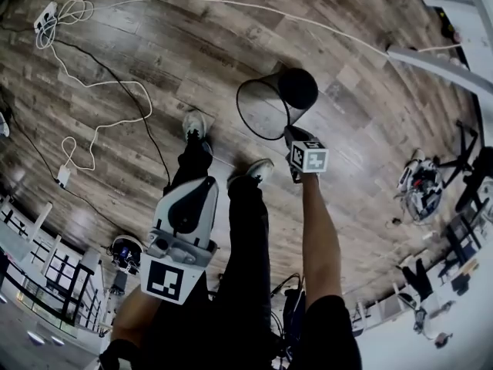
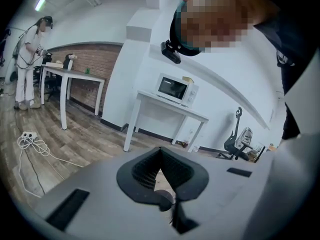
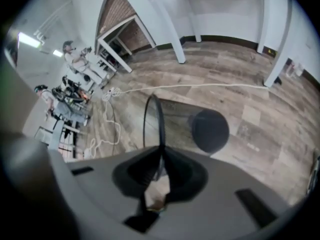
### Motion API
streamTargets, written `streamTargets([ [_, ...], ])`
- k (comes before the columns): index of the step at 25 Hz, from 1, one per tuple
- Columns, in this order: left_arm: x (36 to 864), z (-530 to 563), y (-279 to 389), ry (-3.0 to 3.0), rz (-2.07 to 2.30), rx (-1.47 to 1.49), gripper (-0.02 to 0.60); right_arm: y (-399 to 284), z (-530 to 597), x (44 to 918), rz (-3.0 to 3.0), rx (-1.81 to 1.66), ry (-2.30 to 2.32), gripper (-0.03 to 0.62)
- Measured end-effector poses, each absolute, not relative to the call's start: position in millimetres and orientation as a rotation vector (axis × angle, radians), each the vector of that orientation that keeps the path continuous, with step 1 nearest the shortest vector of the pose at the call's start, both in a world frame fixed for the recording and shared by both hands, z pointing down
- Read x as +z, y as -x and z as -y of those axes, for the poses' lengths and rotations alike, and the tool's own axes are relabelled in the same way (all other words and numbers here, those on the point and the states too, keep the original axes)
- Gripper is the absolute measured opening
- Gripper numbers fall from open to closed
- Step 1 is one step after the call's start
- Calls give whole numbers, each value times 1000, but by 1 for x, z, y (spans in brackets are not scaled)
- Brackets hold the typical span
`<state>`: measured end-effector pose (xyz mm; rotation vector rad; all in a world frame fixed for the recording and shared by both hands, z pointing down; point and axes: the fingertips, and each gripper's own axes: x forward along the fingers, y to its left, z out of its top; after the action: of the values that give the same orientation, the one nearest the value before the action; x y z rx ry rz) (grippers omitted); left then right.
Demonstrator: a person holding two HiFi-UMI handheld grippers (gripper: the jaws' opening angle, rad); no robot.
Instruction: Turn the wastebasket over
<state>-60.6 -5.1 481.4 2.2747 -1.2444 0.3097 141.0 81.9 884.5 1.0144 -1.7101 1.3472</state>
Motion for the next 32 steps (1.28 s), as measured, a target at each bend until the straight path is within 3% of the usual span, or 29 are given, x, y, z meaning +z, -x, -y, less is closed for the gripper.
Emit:
streamTargets([
  [6,527,-8,71,-2133,1208,414,37,-133,-88,872,1720,1523,-1037,55],
  [11,579,-15,83,-2003,1137,404,166,-122,-98,848,1725,1599,-1020,52],
  [15,642,-30,95,-1873,1084,477,210,-113,-106,822,1722,1641,-998,51],
  [22,750,-85,102,-1633,965,614,226,-102,-111,775,1751,1680,-960,51],
  [32,794,-100,104,-1563,922,683,245,-95,-102,696,1853,1595,-870,51],
])
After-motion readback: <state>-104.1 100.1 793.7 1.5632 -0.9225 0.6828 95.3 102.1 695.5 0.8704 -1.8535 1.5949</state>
